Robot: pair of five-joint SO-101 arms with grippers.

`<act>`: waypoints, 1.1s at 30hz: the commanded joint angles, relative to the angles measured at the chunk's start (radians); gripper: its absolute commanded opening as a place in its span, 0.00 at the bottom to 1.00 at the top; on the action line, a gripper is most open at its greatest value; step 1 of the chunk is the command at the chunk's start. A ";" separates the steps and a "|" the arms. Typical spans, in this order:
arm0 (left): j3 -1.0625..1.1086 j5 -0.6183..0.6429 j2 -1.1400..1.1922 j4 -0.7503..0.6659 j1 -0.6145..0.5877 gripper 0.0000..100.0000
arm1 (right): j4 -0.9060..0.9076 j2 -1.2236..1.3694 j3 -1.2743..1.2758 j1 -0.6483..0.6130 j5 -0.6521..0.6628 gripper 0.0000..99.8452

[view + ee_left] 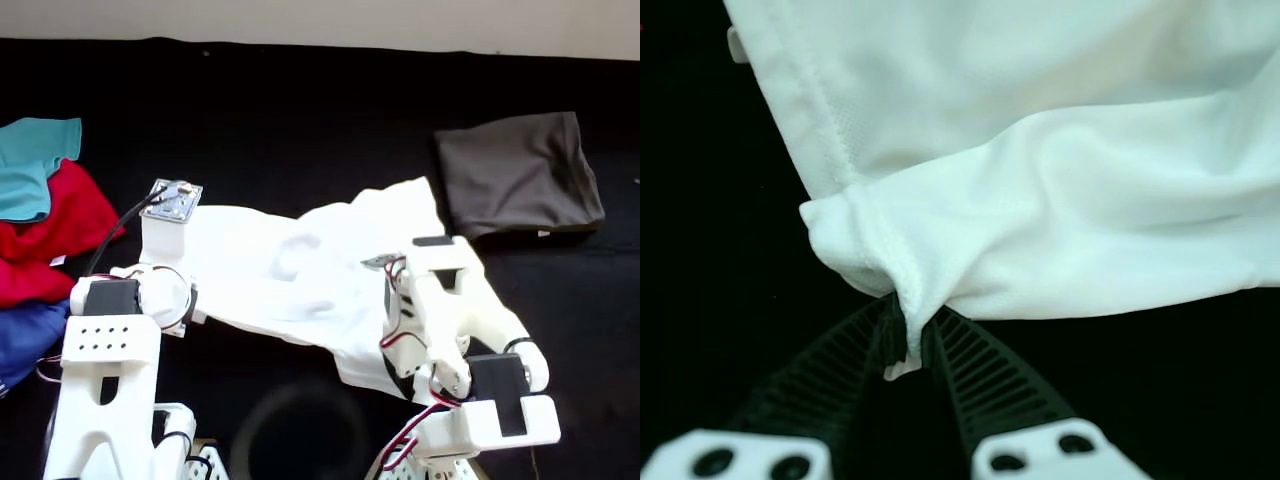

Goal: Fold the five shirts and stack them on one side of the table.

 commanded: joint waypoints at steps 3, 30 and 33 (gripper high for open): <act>-0.007 -0.009 -0.007 -0.026 -0.005 0.01 | -0.127 -0.041 0.064 -0.004 0.008 0.21; -0.012 -0.009 -0.007 -0.026 -0.004 0.01 | 0.133 -0.044 -0.476 0.225 -0.074 0.01; -0.005 -0.009 -0.005 -0.038 0.015 0.01 | 0.117 -0.039 -0.501 0.234 -0.041 0.01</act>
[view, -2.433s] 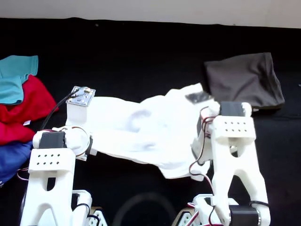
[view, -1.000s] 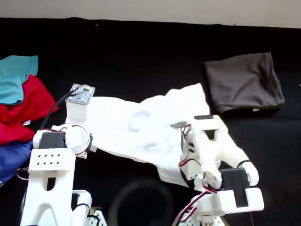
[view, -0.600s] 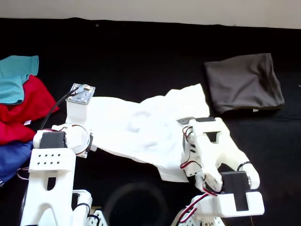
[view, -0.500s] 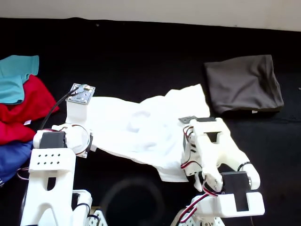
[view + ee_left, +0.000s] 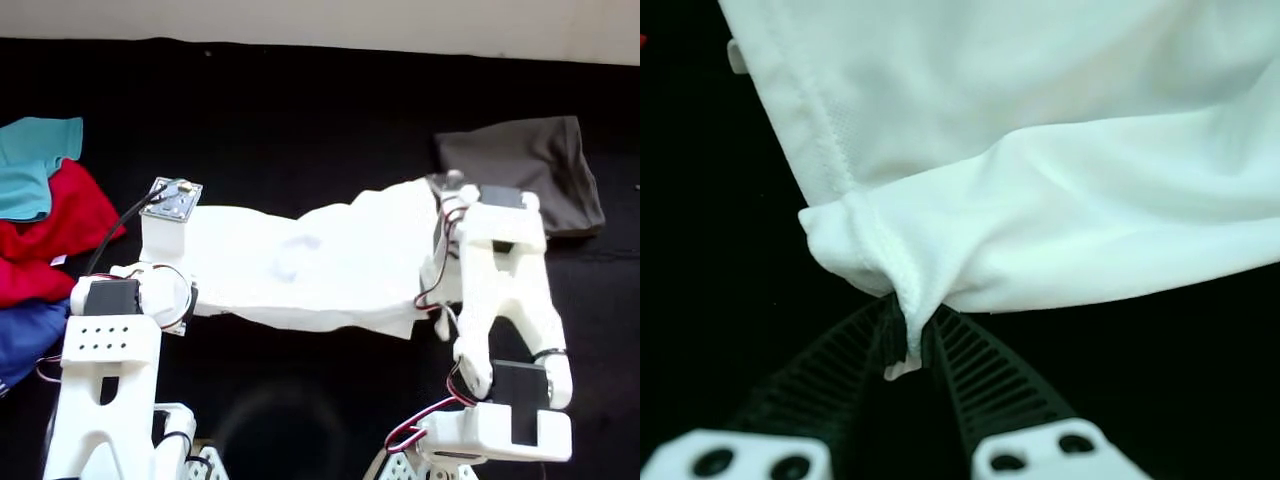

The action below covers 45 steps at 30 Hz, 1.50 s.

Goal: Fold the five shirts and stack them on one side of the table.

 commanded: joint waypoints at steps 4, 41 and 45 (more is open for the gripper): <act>-0.004 -0.008 -0.005 -0.021 0.047 0.01 | -0.113 -0.015 0.054 0.024 0.044 0.01; -0.845 -0.002 -0.005 0.482 0.048 0.01 | -0.134 -0.593 -0.754 0.079 0.040 0.01; -0.608 -0.002 -0.005 0.399 0.085 0.01 | -0.127 -0.578 -0.622 0.079 0.040 0.01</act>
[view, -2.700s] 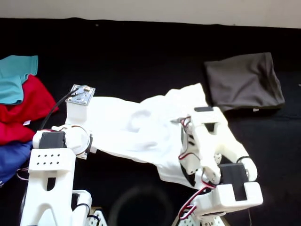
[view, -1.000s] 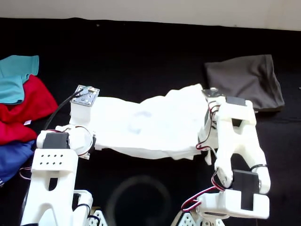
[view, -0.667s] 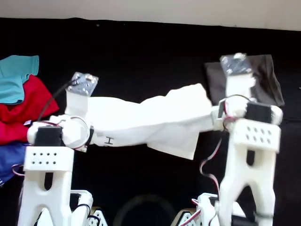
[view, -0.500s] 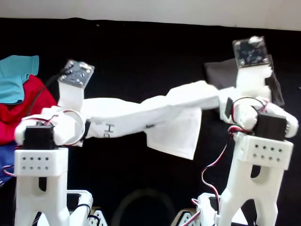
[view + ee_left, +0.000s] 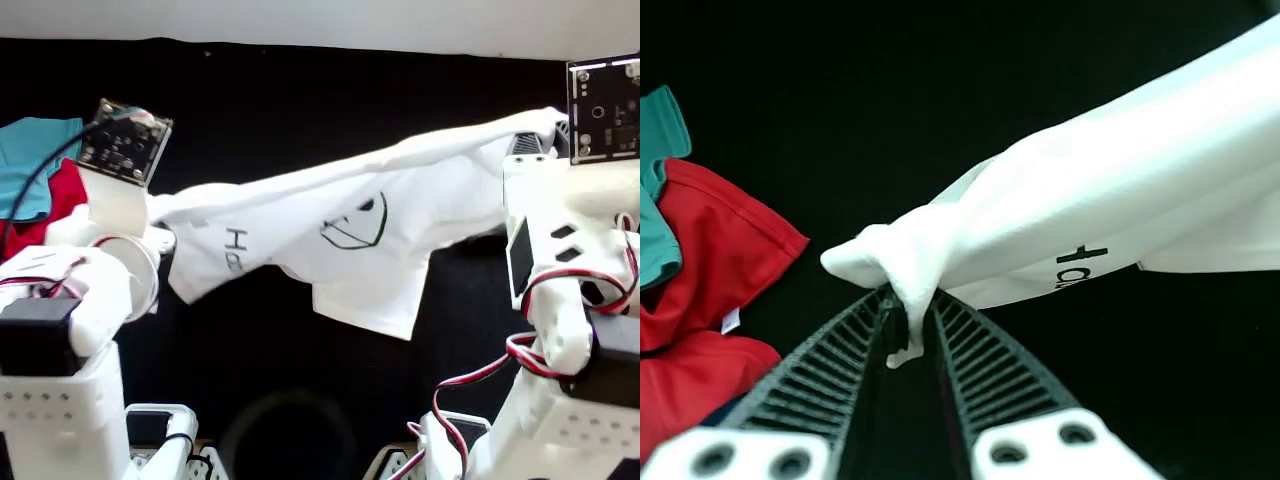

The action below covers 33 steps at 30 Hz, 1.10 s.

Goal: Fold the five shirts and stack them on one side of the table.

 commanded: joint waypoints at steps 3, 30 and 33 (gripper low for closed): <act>0.335 -0.002 0.005 -0.152 0.119 0.01 | -0.027 0.022 0.199 0.021 0.002 0.01; 0.891 0.245 0.005 -0.496 0.163 0.16 | -0.271 -0.150 0.771 0.015 0.005 0.01; 0.865 0.249 0.005 -0.519 0.163 0.16 | -0.271 -0.150 0.771 0.015 0.005 0.01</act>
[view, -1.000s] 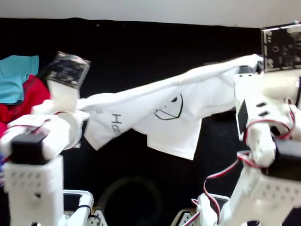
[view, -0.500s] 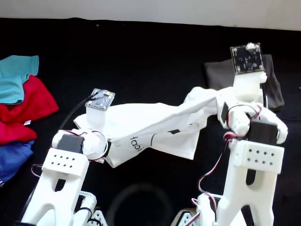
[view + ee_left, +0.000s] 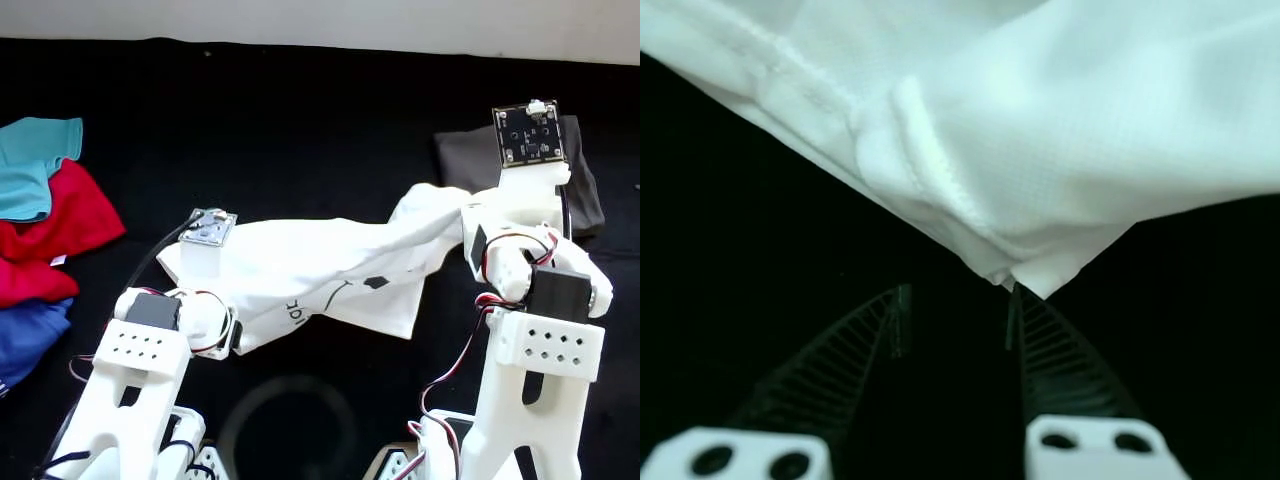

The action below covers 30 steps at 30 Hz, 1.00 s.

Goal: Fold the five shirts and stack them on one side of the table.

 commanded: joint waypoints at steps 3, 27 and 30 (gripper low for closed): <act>-0.122 0.084 -0.007 -0.006 0.010 0.16 | -0.013 -0.035 0.002 0.010 0.005 0.01; 0.084 0.348 -0.004 -0.233 -0.001 0.16 | -0.013 -0.035 0.002 0.010 0.003 0.01; 0.091 0.351 -0.004 -0.269 0.019 0.17 | -0.013 -0.033 0.002 0.010 0.002 0.01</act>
